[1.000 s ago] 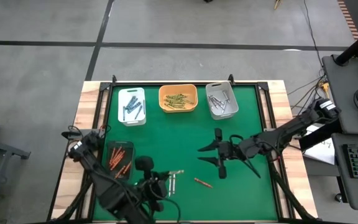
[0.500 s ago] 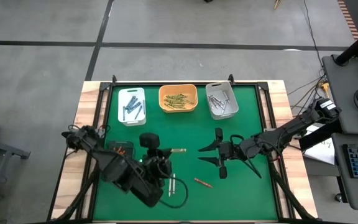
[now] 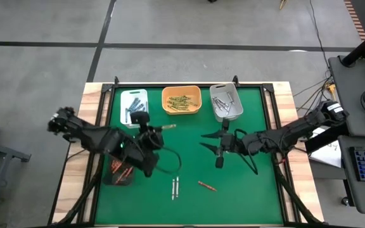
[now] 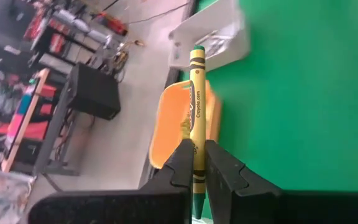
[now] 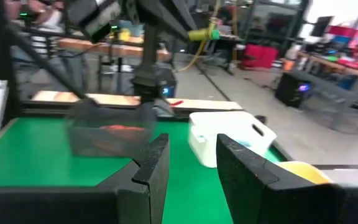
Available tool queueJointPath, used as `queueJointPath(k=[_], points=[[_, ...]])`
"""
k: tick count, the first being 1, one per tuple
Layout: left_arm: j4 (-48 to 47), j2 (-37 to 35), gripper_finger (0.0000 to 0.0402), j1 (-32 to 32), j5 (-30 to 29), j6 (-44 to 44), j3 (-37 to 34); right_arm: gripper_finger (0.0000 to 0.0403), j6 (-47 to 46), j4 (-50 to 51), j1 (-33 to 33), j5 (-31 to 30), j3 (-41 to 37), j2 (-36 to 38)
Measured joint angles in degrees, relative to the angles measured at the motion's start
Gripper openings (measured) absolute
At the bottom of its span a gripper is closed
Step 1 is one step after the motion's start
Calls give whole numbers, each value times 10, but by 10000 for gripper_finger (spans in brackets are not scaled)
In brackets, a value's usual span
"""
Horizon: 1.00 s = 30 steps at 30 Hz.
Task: Sort crayons
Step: Put the green crayon into the yellow bin
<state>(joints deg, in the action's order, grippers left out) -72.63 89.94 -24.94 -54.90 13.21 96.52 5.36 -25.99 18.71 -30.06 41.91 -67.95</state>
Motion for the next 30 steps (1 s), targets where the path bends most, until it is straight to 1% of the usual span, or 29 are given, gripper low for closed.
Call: queueJointPath(k=[3,6,8,11,15,17,19,22,24,27,30], points=[[88,-55,0,48,1,-47,-89,123,5,3,-30,0,2,1],[187,-97,0,111,31,-118,-165,123,13,19,-58,0,11,1],[263,-117,0,160,73,-173,-213,123,14,33,-74,0,15,1],[381,-132,0,237,156,-258,-276,123,14,57,-98,0,17,0],[496,-126,0,338,268,-332,-329,123,12,77,-124,0,18,0],[540,-112,0,384,318,-349,-340,123,8,86,-136,0,18,0],[564,-90,0,420,363,-352,-342,123,6,94,-147,0,18,0],[569,-49,0,459,413,-357,-321,123,6,100,-161,0,18,0],[567,-17,0,474,424,-368,-300,123,6,108,-169,0,18,0],[547,39,0,491,425,-394,-267,123,1,120,-178,0,18,0],[500,91,0,504,425,-413,-223,123,-9,134,-184,0,18,0]])
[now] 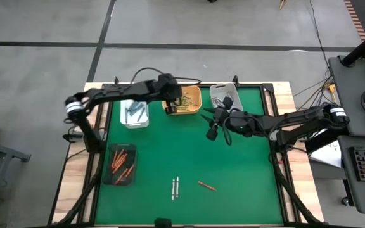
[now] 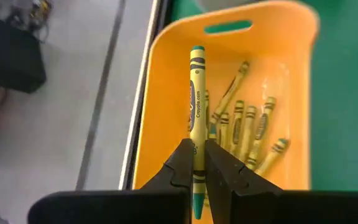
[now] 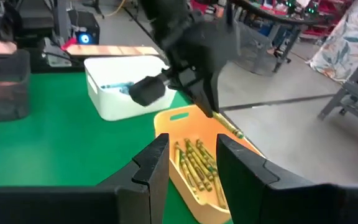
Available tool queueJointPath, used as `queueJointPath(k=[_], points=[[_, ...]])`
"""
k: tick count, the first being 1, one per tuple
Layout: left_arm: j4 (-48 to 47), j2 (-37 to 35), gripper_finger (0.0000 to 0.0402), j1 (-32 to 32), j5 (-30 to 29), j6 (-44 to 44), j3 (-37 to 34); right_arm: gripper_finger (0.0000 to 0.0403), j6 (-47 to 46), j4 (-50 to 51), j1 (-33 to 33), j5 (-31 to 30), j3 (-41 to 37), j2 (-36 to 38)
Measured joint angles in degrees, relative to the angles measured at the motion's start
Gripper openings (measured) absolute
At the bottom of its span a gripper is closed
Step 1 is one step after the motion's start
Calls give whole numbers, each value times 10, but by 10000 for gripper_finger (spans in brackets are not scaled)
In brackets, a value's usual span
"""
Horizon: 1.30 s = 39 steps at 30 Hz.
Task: Sort crayons
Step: Put the green crayon into the yellow bin, then put the orange crayon into the black bin
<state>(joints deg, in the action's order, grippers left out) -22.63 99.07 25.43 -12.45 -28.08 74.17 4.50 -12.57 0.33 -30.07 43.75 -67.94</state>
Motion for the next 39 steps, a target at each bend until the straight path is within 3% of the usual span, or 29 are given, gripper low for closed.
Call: queueJointPath(k=[12,21,29,34,39], points=[[-136,153,4,27,-1,-1,142,123,-8,26,0,0,0,0],[-134,169,48,32,-4,4,161,123,-25,35,0,0,0,0],[-143,136,65,28,-5,47,161,123,-89,44,2,16,0,0],[-157,71,66,10,29,108,155,123,-163,72,3,113,11,0],[-128,-23,66,-26,70,154,100,123,-231,101,4,205,25,0]])
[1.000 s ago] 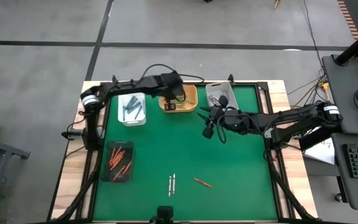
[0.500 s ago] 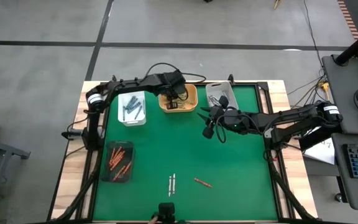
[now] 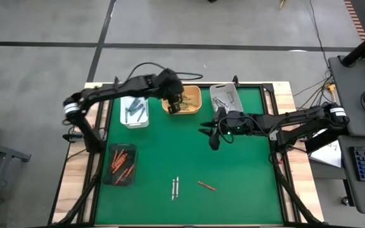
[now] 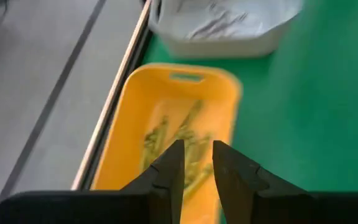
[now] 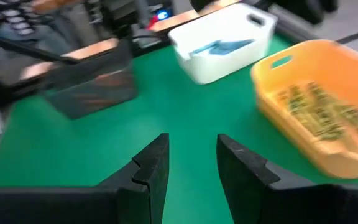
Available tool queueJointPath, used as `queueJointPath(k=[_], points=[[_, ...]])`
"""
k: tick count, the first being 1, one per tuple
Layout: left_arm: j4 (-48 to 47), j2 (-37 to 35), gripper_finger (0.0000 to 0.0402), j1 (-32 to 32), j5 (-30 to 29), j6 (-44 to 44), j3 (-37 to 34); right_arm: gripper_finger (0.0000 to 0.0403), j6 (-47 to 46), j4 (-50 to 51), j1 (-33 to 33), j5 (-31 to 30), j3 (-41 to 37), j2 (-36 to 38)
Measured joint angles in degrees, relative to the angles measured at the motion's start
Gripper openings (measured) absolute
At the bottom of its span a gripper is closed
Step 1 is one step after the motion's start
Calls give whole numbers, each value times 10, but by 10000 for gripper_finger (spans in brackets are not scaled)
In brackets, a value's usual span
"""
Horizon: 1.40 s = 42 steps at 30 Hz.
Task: Sort crayons
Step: Put the orange crayon into the black bin
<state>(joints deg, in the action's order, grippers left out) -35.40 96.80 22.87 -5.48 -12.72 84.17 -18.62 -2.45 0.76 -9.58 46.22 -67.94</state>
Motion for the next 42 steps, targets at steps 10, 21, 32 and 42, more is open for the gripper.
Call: queueJointPath(k=[10,21,32,42], points=[[196,-205,66,-142,0,113,-205,123,-49,6,58,38,20,-5],[323,-320,66,-301,-97,205,-333,123,-97,33,133,36,83,-72],[328,-328,66,-408,-180,229,-353,123,-174,299,184,37,233,-209],[328,-328,66,-441,-182,236,-353,123,-263,467,230,78,333,-321]])
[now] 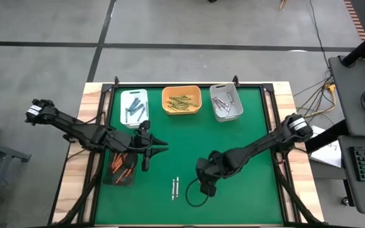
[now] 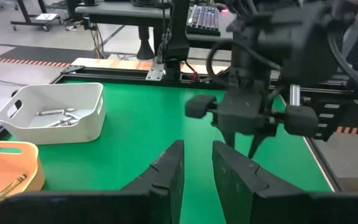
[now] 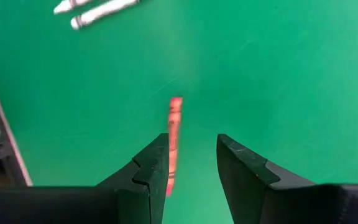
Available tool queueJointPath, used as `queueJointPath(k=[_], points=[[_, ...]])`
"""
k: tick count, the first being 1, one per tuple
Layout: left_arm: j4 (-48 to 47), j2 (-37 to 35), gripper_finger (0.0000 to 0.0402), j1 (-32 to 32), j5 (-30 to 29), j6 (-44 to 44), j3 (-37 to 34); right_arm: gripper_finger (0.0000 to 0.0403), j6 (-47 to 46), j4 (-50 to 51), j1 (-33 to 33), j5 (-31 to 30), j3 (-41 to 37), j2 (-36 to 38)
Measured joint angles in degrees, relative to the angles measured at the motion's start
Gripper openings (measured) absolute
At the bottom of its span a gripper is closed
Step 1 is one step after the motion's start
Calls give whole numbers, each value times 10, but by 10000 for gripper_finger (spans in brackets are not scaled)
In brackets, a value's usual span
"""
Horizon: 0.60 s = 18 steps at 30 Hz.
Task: Sort crayons
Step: Put the orange crayon into the black bin
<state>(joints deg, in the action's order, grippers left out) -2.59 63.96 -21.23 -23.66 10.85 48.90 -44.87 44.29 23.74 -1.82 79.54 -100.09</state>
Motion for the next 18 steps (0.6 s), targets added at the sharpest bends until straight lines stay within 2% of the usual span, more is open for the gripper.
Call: queueJointPath(k=[8,18], points=[[0,1,66,0,0,4,0,123,-61,1,36,9,9,-51],[1,7,66,-1,0,5,0,123,-41,-10,64,3,7,-99]])
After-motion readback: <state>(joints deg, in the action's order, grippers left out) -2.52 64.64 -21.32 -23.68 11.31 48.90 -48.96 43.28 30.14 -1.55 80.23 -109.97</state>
